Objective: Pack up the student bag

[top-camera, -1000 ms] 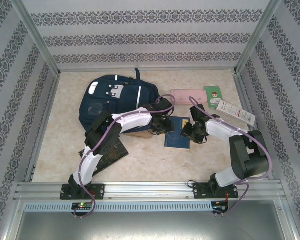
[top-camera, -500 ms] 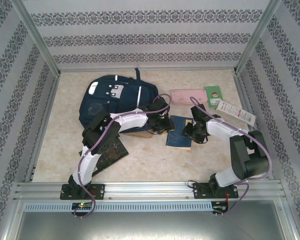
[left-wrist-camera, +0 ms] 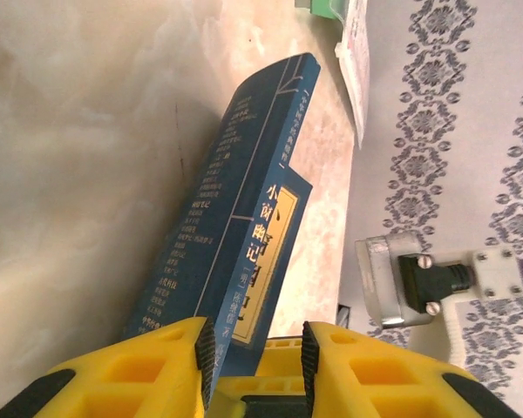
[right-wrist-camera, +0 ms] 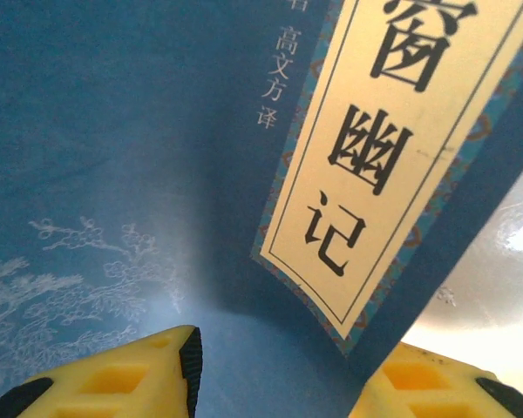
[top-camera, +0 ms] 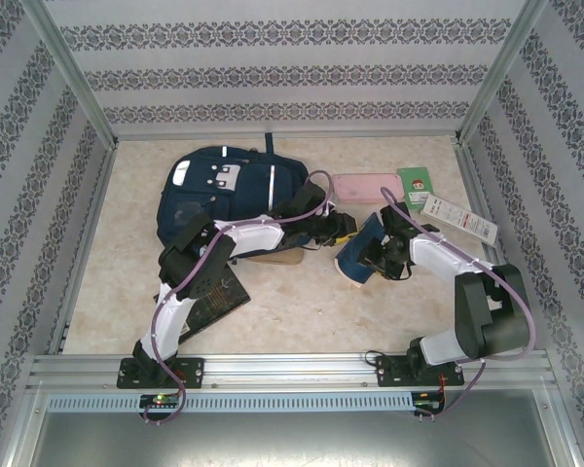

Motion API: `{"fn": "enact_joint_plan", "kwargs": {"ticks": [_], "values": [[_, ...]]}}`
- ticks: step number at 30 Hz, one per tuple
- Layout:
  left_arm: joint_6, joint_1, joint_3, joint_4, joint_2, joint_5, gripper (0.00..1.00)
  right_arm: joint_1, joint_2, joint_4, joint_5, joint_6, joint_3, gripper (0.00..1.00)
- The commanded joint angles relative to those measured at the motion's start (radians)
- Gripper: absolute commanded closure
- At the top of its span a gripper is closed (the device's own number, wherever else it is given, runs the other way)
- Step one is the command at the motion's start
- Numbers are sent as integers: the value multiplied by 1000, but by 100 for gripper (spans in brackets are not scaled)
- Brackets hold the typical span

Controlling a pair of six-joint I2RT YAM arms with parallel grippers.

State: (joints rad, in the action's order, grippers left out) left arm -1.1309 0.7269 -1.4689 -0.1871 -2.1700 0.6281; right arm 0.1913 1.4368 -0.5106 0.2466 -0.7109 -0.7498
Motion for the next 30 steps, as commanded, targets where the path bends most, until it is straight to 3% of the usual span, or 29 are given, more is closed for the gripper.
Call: {"fn": "enact_joint_plan", "kwargs": {"ticks": [1,5,13,22,30], "values": [[199,42,-83,321,5,55,65,-10,-35,89,68,11,7,55],[350,43,-180,556,-44,31,65,-15,-35,95,66,14,15,55],[505,62,-274,703,-120,31,65,-19,-18,116,69,8,33,55],[558,92,-302,785,-149,-127,65,-18,-19,109,60,6,37,55],[552,90,-277,812,-116,-251,63,-10,-21,16,-77,28,8,55]]}}
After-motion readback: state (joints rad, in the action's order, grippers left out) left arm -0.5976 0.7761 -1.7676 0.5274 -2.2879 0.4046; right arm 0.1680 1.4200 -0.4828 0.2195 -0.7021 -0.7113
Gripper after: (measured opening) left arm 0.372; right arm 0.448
